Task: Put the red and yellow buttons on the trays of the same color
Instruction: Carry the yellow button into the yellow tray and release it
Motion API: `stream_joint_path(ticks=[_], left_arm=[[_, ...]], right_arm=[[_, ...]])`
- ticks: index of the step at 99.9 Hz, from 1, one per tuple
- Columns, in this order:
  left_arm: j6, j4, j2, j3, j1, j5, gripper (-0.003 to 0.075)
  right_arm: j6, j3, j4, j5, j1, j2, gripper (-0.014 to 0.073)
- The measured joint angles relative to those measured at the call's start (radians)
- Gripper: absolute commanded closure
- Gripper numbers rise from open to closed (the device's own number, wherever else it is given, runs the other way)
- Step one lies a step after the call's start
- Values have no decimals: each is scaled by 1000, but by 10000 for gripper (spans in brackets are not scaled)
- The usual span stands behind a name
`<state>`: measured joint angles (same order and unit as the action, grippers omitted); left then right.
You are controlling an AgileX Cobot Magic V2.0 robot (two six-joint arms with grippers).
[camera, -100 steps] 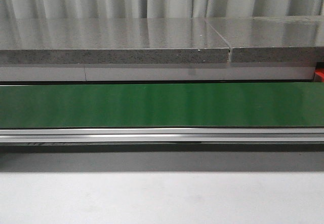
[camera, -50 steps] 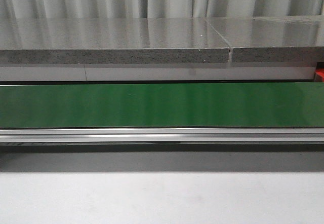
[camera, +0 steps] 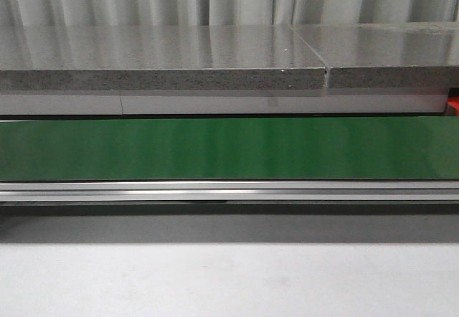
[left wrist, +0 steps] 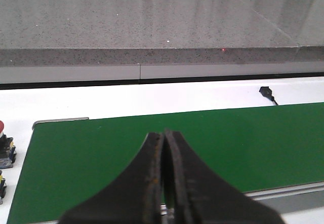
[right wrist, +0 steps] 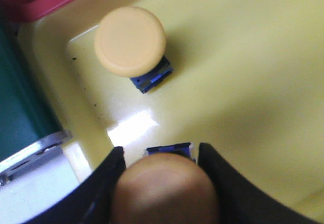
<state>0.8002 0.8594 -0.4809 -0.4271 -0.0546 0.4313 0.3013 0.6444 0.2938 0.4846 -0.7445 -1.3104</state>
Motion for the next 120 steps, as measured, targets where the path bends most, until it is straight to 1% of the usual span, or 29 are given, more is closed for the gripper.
stream_joint_path(ticks=[42, 49, 56, 63, 70, 77, 89, 96, 101, 120], left_arm=[[0, 0, 0, 0, 0, 0, 739], [0, 0, 0, 0, 0, 0, 739], [0, 0, 0, 0, 0, 0, 739], [0, 0, 0, 0, 0, 0, 739], [0, 0, 0, 0, 0, 0, 739], [0, 0, 0, 0, 0, 0, 739], [0, 0, 0, 0, 0, 0, 739], [0, 0, 0, 0, 0, 0, 739], [0, 0, 0, 0, 0, 0, 739], [0, 0, 0, 0, 0, 0, 739]], right_arm=[[0, 0, 0, -54, 0, -115, 557], [0, 0, 0, -54, 0, -119, 551], [0, 0, 0, -54, 0, -123, 524], [0, 0, 0, -54, 0, -127, 466], [0, 0, 0, -54, 0, -131, 383], [-1, 0, 2, -54, 0, -131, 277], [-1, 0, 4, -54, 0, -131, 57], [-1, 0, 4, -54, 0, -131, -39], [-1, 0, 8, -54, 0, -131, -75], [-1, 9, 18, -54, 0, -131, -69]])
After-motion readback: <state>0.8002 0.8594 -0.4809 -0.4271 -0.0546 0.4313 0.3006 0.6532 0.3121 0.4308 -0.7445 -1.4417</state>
